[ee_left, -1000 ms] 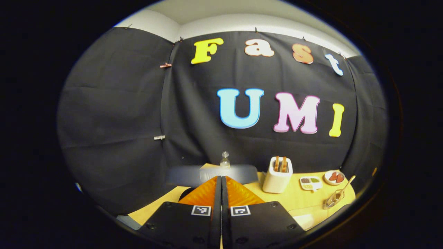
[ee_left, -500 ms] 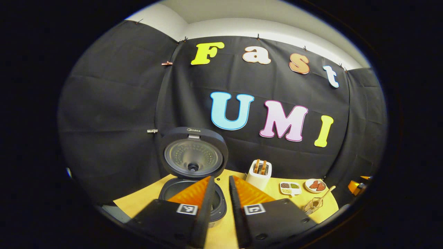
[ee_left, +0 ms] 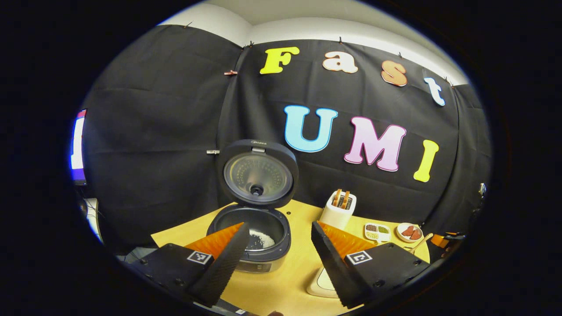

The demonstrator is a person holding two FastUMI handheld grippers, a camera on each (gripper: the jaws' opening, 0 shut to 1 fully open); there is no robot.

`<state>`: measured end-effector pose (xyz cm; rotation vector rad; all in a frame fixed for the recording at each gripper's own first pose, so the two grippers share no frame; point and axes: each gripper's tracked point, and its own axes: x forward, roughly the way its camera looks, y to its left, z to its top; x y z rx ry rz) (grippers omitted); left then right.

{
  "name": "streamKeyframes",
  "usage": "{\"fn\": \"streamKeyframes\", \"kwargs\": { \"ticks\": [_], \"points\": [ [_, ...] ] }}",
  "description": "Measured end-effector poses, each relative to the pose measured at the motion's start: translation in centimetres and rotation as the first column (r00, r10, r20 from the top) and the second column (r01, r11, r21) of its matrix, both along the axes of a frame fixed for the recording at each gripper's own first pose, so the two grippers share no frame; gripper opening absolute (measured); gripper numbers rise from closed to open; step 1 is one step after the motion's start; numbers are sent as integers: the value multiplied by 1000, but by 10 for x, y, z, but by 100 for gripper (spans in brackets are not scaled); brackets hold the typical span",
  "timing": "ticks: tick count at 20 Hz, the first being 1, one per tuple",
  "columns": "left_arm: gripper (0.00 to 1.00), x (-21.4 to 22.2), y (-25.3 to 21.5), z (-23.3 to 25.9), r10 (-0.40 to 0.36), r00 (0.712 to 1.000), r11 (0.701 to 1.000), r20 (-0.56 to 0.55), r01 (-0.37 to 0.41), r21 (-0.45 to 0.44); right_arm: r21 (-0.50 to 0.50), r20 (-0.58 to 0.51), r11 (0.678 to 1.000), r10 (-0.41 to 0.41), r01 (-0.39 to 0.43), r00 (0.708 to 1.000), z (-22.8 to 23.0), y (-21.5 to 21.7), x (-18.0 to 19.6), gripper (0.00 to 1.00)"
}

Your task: Close the left gripper, press the button to open the rice cooker; take a wooden spoon from the chopstick holder with the right hand, scoop a spoonful of rice and pour it into the rice cooker, then put the wooden spoon back into the chopstick holder.

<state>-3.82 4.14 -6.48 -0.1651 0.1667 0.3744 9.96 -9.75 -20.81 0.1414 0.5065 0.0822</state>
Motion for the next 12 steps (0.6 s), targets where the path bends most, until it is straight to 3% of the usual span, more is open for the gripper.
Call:
{"fn": "streamKeyframes", "kwargs": {
  "ticks": [2, 12],
  "points": [
    [96, -6, -12, -6, 13, 1000, 1000, -14, -13, -6, 37, -82, 999, -8, 11, 997, -28, -4, 12, 99],
    [95, -28, -55, -46, 19, 992, 1000, -128, -19, 1, 175, -265, 976, -80, 130, 961, -104, 1, 71, 99]
  ]
}}
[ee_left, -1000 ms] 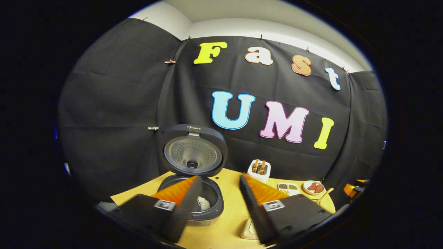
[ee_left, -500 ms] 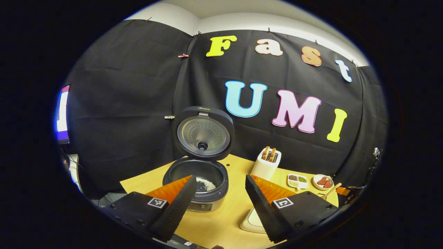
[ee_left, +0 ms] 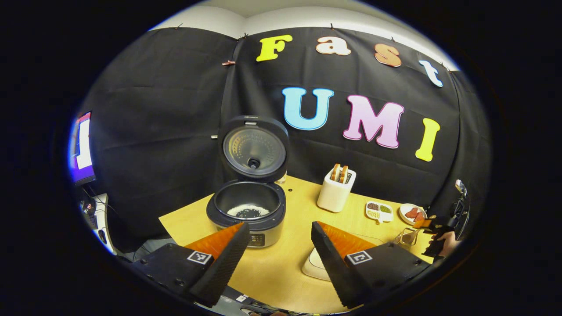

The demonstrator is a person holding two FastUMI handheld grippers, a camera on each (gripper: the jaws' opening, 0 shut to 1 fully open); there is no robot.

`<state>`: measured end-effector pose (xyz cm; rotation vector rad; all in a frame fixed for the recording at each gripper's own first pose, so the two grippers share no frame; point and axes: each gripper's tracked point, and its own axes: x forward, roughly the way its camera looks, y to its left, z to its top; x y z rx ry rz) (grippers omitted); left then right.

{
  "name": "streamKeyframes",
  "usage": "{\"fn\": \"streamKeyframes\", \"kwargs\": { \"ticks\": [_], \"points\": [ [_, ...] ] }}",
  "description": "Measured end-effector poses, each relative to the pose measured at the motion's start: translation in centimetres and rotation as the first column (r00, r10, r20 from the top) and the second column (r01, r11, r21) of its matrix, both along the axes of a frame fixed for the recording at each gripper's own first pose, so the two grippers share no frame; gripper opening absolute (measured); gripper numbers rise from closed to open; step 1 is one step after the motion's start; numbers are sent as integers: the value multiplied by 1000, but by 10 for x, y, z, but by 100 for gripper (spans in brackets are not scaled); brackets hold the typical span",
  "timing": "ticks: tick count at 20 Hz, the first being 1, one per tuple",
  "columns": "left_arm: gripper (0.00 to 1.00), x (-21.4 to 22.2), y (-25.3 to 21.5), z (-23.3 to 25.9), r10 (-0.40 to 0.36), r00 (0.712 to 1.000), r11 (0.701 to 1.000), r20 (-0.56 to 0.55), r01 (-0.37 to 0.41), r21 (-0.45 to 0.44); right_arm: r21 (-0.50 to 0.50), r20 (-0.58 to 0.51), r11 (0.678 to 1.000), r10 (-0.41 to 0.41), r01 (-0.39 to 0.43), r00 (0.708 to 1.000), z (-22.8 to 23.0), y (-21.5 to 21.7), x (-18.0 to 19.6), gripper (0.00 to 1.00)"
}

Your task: Close the left gripper, press the button to open the rice cooker; take a wooden spoon from the chopstick holder with the right hand, scoop a spoonful of rice and pour it into the rice cooker, then put the wooden spoon back into the chopstick holder.

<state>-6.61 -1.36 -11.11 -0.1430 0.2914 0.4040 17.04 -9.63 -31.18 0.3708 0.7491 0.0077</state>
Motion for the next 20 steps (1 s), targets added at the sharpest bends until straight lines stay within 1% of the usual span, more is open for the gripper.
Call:
{"fn": "streamKeyframes", "kwargs": {
  "ticks": [2, 3, 4, 5, 7, 10, 11, 12, 14, 15, 16, 17, 19, 20],
  "points": [
    [96, -1, -4, -8, 0, 1000, 1000, -10, 0, -20, 33, 7, 999, -2, 2, 1000, -1, 6, 6, 96],
    [95, -2, -5, -11, 1, 1000, 1000, -15, -2, -29, 18, 9, 1000, -12, 12, 1000, -3, 3, 11, 89],
    [96, -3, -6, -14, 1, 1000, 999, -19, -1, -36, 5, 6, 1000, -13, 13, 1000, -13, 0, 14, 74],
    [96, -5, -8, -17, -1, 1000, 999, -24, 0, -40, 19, -3, 1000, -14, 14, 1000, -15, 2, 14, 70],
    [96, -9, -9, -24, -8, 999, 999, -40, 6, -41, 36, -15, 999, -40, 40, 999, -16, 0, 16, 70],
    [96, -15, -9, -30, -19, 998, 999, -64, 16, -40, 40, -26, 998, -54, 55, 998, -20, -1, 17, 70],
    [96, -16, -7, -32, -21, 997, 999, -69, 18, -38, 39, -27, 998, -54, 55, 998, -20, -1, 17, 62],
    [96, -16, -4, -31, -20, 997, 999, -72, 17, -35, 42, -24, 998, -54, 54, 998, -20, 0, 18, 62],
    [96, -14, -1, -30, -18, 997, 999, -79, 16, -36, 46, -27, 997, -66, 67, 997, -15, 2, 18, 58],
    [96, -14, -1, -30, -23, 997, 999, -77, 20, -37, 46, -24, 996, -77, 78, 997, -12, 4, 18, 34],
    [96, -12, -1, -29, -30, 997, 999, -76, 27, -37, 48, -24, 995, -85, 86, 996, -4, 2, 15, 27],
    [96, -11, -3, -29, -37, 996, 999, -77, 35, -36, 80, -22, 993, -91, 93, 996, 3, 8, 14, 24],
    [96, -8, -7, -30, -66, 995, 997, -72, 63, -36, 74, -10, 992, -99, 100, 995, 11, 10, 11, 16],
    [96, -7, -10, -31, -85, 994, 996, -70, 83, -37, 70, 12, 994, -89, 88, 996, 22, 10, 8, 13]
  ]
}}
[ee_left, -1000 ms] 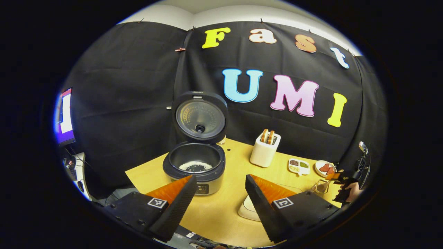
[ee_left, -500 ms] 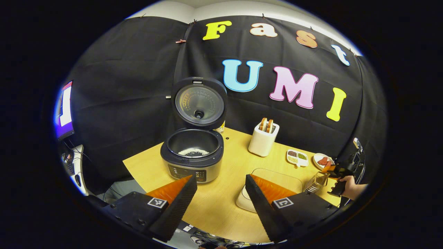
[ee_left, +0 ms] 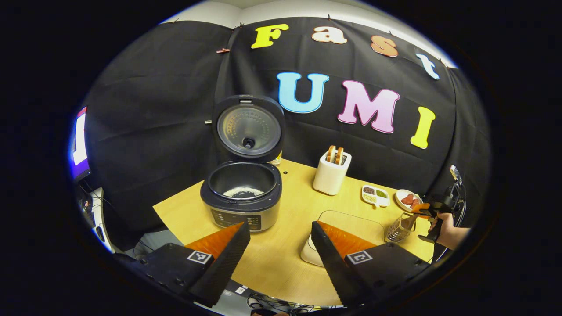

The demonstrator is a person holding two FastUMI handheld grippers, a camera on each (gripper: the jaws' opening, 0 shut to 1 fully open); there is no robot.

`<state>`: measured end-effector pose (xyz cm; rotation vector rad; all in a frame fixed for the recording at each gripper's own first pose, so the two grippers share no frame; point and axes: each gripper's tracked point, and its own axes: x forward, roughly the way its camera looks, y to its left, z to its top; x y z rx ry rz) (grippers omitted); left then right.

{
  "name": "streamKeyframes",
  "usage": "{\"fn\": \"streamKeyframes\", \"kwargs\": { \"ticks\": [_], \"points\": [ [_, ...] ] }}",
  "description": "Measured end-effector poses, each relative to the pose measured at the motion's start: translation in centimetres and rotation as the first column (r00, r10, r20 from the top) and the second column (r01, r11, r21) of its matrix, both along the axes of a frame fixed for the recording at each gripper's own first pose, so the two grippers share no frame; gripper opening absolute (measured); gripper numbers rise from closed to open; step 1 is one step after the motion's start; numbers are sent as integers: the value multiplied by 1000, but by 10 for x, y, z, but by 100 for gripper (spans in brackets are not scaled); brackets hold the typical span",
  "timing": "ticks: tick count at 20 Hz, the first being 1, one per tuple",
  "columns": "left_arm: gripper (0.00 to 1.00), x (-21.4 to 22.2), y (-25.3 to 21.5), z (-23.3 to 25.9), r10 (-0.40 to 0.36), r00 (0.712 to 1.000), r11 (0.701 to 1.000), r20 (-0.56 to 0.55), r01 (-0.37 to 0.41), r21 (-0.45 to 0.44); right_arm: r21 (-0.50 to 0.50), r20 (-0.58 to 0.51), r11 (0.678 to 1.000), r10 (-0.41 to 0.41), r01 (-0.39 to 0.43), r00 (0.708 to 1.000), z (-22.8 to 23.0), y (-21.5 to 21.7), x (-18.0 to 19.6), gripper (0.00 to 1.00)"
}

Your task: Close the left gripper, press the button to open the rice cooker; take a wooden spoon from the chopstick holder with the right hand, scoop a spoonful of rice and pour it into the rice cooker, then put the wooden spoon back into the chopstick holder.

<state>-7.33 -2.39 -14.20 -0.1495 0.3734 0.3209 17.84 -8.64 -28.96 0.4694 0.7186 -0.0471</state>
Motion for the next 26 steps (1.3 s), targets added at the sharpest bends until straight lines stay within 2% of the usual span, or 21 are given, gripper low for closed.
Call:
{"fn": "streamKeyframes", "kwargs": {
  "ticks": [2, 7, 12, 15, 19, 23, 26],
  "points": [
    [96, 2, -6, -5, -46, 999, 999, -2, 46, -8, -13, 38, 1000, 7, -7, 999, 16, -2, -4, 13],
    [96, 9, -1, -7, -161, 987, 986, 4, 161, -38, -45, 136, 997, -57, 64, 989, 78, -19, -23, 13],
    [96, 19, 26, -6, -229, 972, 969, 43, 232, -81, -173, 220, 983, -14, 53, 976, 132, -13, -56, 13],
    [96, 22, 42, -7, -264, 962, 958, 68, 270, -98, -182, 267, 980, -24, 75, 963, 170, -1, -73, 13],
    [96, 23, 63, -14, -308, 948, 943, 81, 316, -102, -198, 327, 977, -12, 81, 945, 210, 30, -95, 13],
    [96, 21, 85, -19, -323, 942, 939, 86, 331, -98, -205, 349, 979, 79, -6, 934, 228, 93, -107, 13],
    [96, 17, 100, -21, -321, 943, 939, 89, 329, -104, -191, 343, 979, 140, -77, 929, 221, 144, -111, 13]
  ]
}}
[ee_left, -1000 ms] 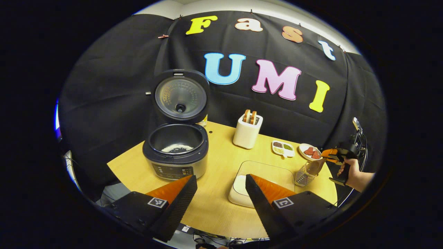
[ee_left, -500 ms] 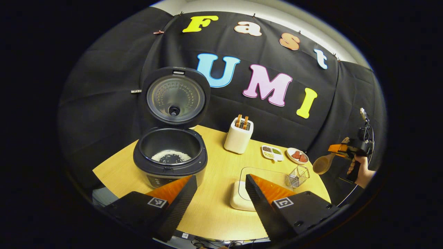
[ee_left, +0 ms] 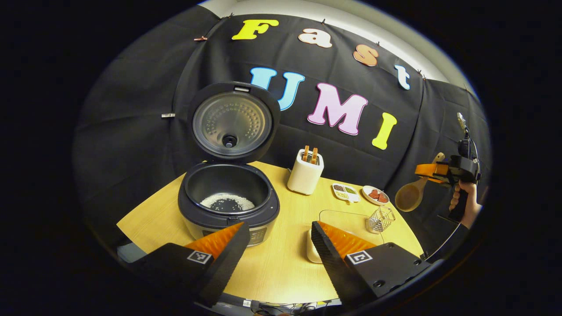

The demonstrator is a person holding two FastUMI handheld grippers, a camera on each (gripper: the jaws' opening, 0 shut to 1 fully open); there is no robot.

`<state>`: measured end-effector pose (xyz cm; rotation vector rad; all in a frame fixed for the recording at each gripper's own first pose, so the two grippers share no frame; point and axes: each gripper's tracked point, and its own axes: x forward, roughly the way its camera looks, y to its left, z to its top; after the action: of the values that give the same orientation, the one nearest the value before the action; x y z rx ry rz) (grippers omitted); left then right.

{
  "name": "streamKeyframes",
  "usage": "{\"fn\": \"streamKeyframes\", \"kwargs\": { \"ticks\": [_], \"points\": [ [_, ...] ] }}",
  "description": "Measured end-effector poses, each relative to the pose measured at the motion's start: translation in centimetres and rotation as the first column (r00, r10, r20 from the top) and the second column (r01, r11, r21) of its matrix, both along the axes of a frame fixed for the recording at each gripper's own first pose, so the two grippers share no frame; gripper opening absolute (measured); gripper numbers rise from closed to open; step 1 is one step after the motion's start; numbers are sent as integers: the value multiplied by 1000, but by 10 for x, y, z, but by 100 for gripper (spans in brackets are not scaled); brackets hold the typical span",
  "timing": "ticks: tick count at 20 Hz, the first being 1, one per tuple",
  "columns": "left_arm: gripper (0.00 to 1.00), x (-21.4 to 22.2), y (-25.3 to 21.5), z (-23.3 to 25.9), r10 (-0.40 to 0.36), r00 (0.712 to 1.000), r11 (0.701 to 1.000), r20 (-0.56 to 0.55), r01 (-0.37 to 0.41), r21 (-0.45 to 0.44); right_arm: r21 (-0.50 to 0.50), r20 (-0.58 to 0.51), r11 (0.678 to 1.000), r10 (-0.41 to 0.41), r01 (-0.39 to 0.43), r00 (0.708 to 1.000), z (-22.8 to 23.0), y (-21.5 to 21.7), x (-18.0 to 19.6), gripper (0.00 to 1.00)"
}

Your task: Close the left gripper, press the button to open the rice cooker; take a wooden spoon from the chopstick holder with the right hand, scoop a spoonful of rice and pour it into the rice cooker, then put the wooden spoon back into the chopstick holder.

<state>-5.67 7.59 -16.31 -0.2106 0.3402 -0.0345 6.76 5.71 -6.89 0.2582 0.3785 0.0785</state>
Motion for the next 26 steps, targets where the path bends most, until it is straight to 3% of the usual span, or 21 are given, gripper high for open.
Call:
{"fn": "streamKeyframes", "kwargs": {
  "ticks": [4, 6, 13, 16, 17, 20, 26],
  "points": [
    [93, -5, 19, -9, 19, 1000, 1000, -13, -19, 2, -50, -51, 995, 85, -88, 995, -42, 50, -6, 13],
    [96, -7, 27, -14, 29, 999, 1000, -24, -29, -4, -82, -80, 991, 104, -110, 991, -69, 66, -7, 13],
    [95, -8, 54, -42, 49, 995, 999, -91, -49, -3, -136, -183, 985, 77, -103, 980, -152, 94, -10, 13],
    [96, -6, 60, -46, 48, 994, 999, -99, -48, 4, -104, -233, 990, 70, -97, 970, -174, 105, -18, 17],
    [96, -4, 61, -46, 48, 994, 999, -101, -48, 6, -82, -257, 992, 77, -101, 963, -180, 111, -24, 13],
    [96, -1, 62, -49, 49, 994, 999, -103, -47, 14, -40, -270, 996, 67, -81, 961, -183, 120, -32, 13],
    [96, 7, 53, -48, 30, 994, 1000, -103, -30, 2, 117, -365, 992, 88, -48, 927, -185, 147, -43, 13]
  ]
}}
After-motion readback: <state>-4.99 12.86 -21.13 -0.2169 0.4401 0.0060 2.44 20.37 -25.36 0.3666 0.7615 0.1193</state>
